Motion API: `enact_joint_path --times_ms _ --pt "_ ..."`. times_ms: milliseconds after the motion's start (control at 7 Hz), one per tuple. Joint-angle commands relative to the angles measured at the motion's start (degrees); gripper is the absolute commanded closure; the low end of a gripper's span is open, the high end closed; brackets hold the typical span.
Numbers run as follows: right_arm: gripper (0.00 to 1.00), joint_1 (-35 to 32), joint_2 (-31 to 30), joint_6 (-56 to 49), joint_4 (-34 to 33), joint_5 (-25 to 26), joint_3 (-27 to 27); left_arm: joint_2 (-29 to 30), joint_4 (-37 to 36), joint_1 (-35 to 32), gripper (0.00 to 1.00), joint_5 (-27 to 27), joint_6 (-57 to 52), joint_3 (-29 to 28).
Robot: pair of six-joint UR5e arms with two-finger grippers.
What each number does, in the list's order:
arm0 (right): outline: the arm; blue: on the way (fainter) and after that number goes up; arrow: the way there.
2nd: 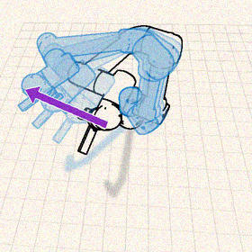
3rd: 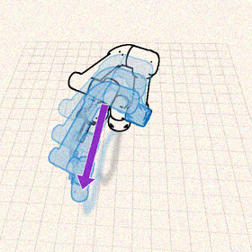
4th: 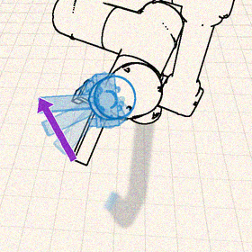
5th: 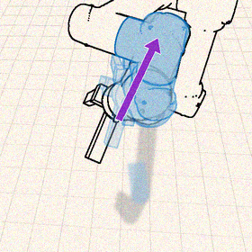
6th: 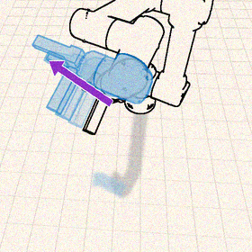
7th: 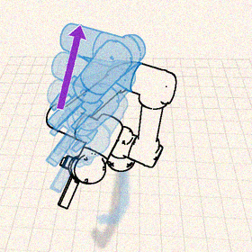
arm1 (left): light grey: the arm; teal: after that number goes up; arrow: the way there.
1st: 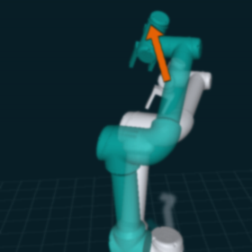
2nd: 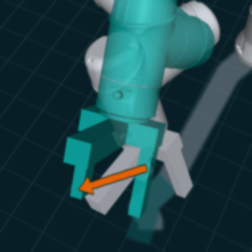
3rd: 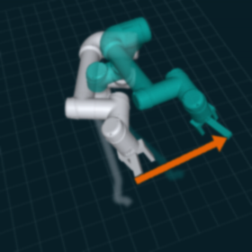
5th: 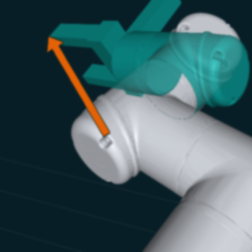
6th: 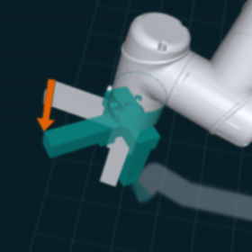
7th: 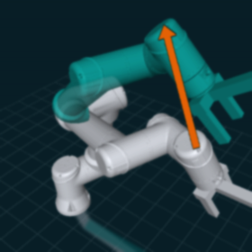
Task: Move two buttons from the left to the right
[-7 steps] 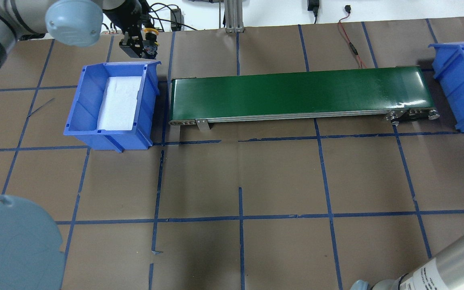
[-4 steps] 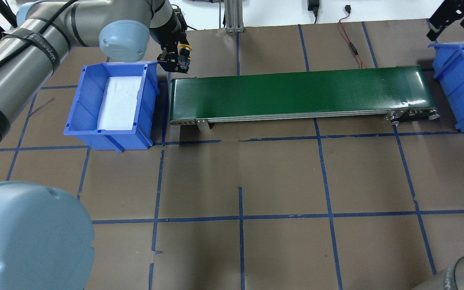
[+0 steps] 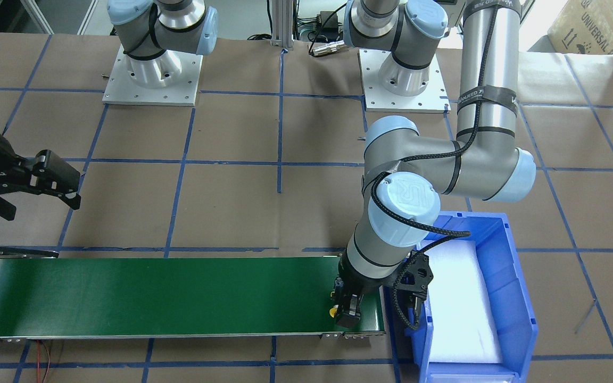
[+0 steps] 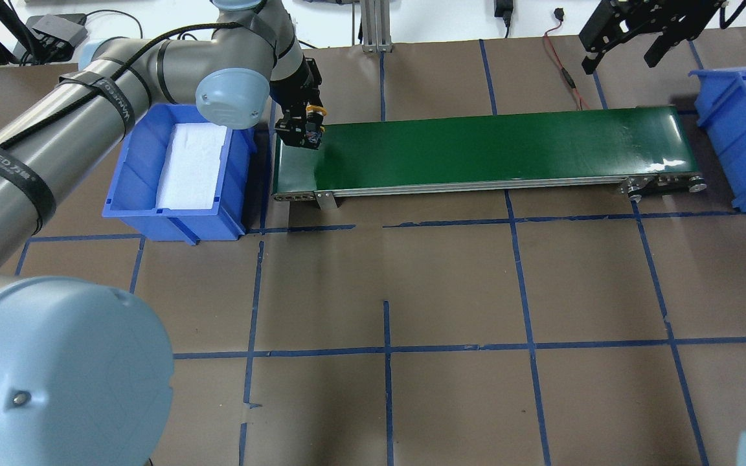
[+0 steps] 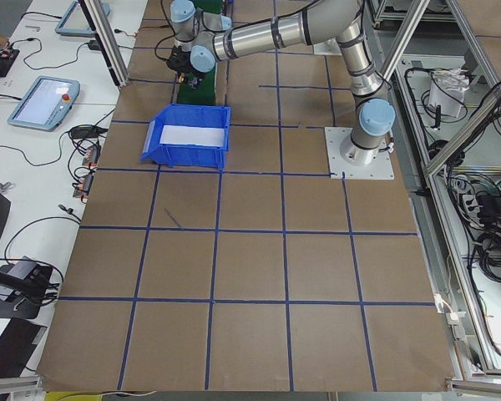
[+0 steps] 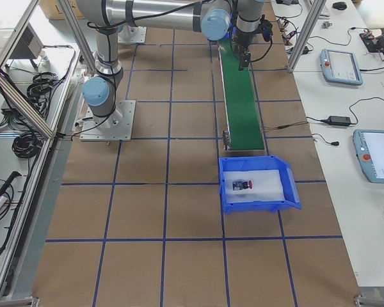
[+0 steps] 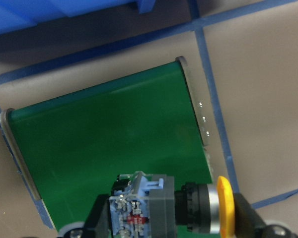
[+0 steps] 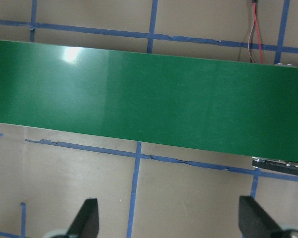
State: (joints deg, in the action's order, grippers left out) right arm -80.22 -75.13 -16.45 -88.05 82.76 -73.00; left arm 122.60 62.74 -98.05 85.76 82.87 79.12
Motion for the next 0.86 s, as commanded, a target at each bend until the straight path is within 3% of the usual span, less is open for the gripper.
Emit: enact_joint_path --times_ms 0,286,714 --pt "0.00 -0.8 -0.2 1.4 -0.5 1.0 0.1 -0.7 0.3 -0.1 0.00 0.0 -0.3 0.4" --pt "0.00 -4.3 -0.1 2.5 -0.5 4.9 0.0 -1.2 0.7 0.0 0.00 -0.8 0.3 0.2" --pt "0.00 -5.2 0.4 3.4 -0.9 4.0 -0.2 -4.6 1.4 5.4 0.00 -0.4 -1.5 -2.0"
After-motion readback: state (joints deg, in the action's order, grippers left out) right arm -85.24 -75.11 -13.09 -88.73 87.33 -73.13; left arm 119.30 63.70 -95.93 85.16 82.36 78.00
